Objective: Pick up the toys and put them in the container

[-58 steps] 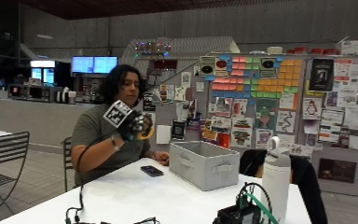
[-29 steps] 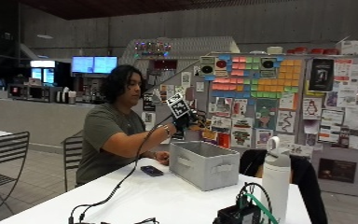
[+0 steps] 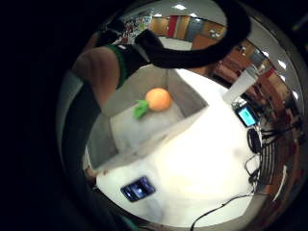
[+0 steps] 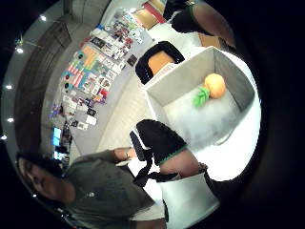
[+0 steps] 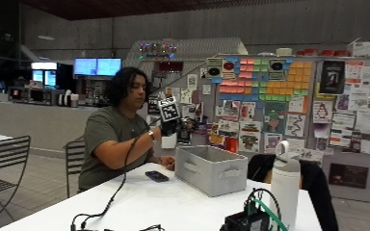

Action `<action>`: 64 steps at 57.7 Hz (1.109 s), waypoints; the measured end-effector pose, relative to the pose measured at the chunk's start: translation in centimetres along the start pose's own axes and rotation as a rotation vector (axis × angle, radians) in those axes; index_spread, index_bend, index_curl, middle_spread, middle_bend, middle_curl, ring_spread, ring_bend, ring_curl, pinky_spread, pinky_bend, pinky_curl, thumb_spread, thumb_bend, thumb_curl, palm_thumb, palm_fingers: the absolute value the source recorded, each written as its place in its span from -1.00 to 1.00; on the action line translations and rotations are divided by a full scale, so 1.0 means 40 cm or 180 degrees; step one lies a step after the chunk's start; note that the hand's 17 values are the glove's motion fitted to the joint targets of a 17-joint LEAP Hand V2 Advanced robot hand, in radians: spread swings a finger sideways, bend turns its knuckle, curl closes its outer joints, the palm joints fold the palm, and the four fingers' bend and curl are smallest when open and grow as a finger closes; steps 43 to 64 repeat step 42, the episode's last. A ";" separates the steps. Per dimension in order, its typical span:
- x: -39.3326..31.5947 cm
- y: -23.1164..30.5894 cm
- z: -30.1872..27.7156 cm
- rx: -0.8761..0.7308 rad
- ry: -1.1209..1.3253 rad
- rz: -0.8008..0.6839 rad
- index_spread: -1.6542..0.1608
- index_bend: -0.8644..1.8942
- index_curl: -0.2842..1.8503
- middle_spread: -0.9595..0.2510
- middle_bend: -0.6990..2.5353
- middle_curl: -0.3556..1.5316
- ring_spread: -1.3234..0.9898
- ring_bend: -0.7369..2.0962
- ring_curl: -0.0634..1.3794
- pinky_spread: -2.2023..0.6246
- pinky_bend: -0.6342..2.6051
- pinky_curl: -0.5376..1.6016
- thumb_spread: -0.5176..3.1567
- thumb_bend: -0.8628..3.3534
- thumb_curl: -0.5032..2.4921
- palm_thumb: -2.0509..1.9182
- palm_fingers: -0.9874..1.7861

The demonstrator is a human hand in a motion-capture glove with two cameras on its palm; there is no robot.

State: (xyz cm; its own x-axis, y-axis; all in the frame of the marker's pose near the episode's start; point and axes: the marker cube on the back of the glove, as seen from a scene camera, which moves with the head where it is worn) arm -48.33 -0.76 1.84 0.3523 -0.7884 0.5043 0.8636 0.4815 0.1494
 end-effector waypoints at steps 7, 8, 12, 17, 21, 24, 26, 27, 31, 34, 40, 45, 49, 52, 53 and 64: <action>0.024 0.160 -0.054 -0.0178 0.0316 -0.0080 0.27 -0.19 -0.16 0.28 -0.42 0.01 -0.03 -0.09 -0.39 0.57 -0.02 -0.17 -0.09 -0.61 -0.38 0.01 -0.22; 0.015 0.184 -0.059 -0.0202 0.0286 -0.0078 0.27 -0.20 -0.16 0.28 -0.42 0.00 -0.03 -0.09 -0.39 0.57 -0.03 -0.17 -0.09 -0.61 -0.39 0.01 -0.21; 0.026 0.276 -0.081 -0.0255 0.0581 -0.0217 0.28 -0.21 -0.17 0.29 -0.42 -0.01 -0.03 -0.09 -0.40 0.57 -0.04 -0.17 -0.08 -0.61 -0.40 0.01 -0.20; 0.066 0.400 -0.105 -0.0419 0.1100 -0.0873 0.28 -0.21 -0.19 0.30 -0.42 -0.02 -0.03 -0.10 -0.41 0.57 -0.05 -0.18 -0.08 -0.61 -0.42 0.01 -0.18; 0.065 0.465 -0.123 -0.0504 0.1033 -0.0608 0.29 -0.23 -0.20 0.31 -0.41 -0.03 -0.03 -0.10 -0.42 0.57 -0.07 -0.19 -0.08 -0.61 -0.43 0.00 -0.16; 0.055 0.489 -0.138 -0.0495 0.0647 0.0181 0.29 -0.24 -0.21 0.31 -0.41 -0.04 -0.04 -0.10 -0.42 0.57 -0.07 -0.19 -0.08 -0.62 -0.44 0.00 -0.16; 0.060 0.505 -0.148 -0.0492 0.0496 0.0561 0.30 -0.24 -0.21 0.32 -0.41 -0.04 -0.04 -0.10 -0.42 0.57 -0.07 -0.19 -0.08 -0.62 -0.44 0.00 -0.16; 0.067 0.516 -0.152 -0.0492 0.0485 0.0648 0.30 -0.24 -0.22 0.32 -0.42 -0.05 -0.04 -0.10 -0.42 0.58 -0.07 -0.19 -0.08 -0.62 -0.45 0.00 -0.16; 0.105 0.553 -0.164 -0.0463 0.0534 0.0795 0.30 -0.25 -0.23 0.32 -0.42 -0.06 -0.04 -0.10 -0.42 0.58 -0.08 -0.19 -0.09 -0.62 -0.46 0.00 -0.17; 0.129 0.568 -0.167 -0.0446 0.0572 0.0901 0.30 -0.24 -0.24 0.32 -0.42 -0.07 -0.04 -0.10 -0.43 0.57 -0.08 -0.20 -0.09 -0.62 -0.46 0.00 -0.17; 0.157 0.584 -0.164 -0.0420 0.0582 0.0975 0.31 -0.24 -0.25 0.33 -0.42 -0.08 -0.04 -0.12 -0.44 0.57 -0.09 -0.20 -0.09 -0.62 -0.47 0.00 -0.19; 0.159 0.586 -0.163 -0.0409 0.0568 0.0975 0.31 -0.24 -0.26 0.34 -0.43 -0.09 -0.03 -0.12 -0.45 0.57 -0.09 -0.20 -0.09 -0.62 -0.47 0.00 -0.20; 0.159 0.586 -0.163 -0.0409 0.0568 0.0975 0.31 -0.24 -0.26 0.34 -0.43 -0.09 -0.03 -0.12 -0.45 0.57 -0.09 -0.20 -0.09 -0.62 -0.47 0.00 -0.20; 0.159 0.586 -0.163 -0.0409 0.0568 0.0975 0.31 -0.24 -0.26 0.34 -0.43 -0.09 -0.03 -0.12 -0.45 0.57 -0.09 -0.20 -0.09 -0.62 -0.47 0.00 -0.20; 0.159 0.586 -0.163 -0.0409 0.0568 0.0975 0.31 -0.24 -0.26 0.34 -0.43 -0.09 -0.03 -0.12 -0.45 0.57 -0.09 -0.20 -0.09 -0.62 -0.47 0.00 -0.20; 0.159 0.586 -0.163 -0.0409 0.0568 0.0975 0.31 -0.24 -0.26 0.34 -0.43 -0.09 -0.03 -0.12 -0.45 0.57 -0.09 -0.20 -0.09 -0.62 -0.47 0.00 -0.20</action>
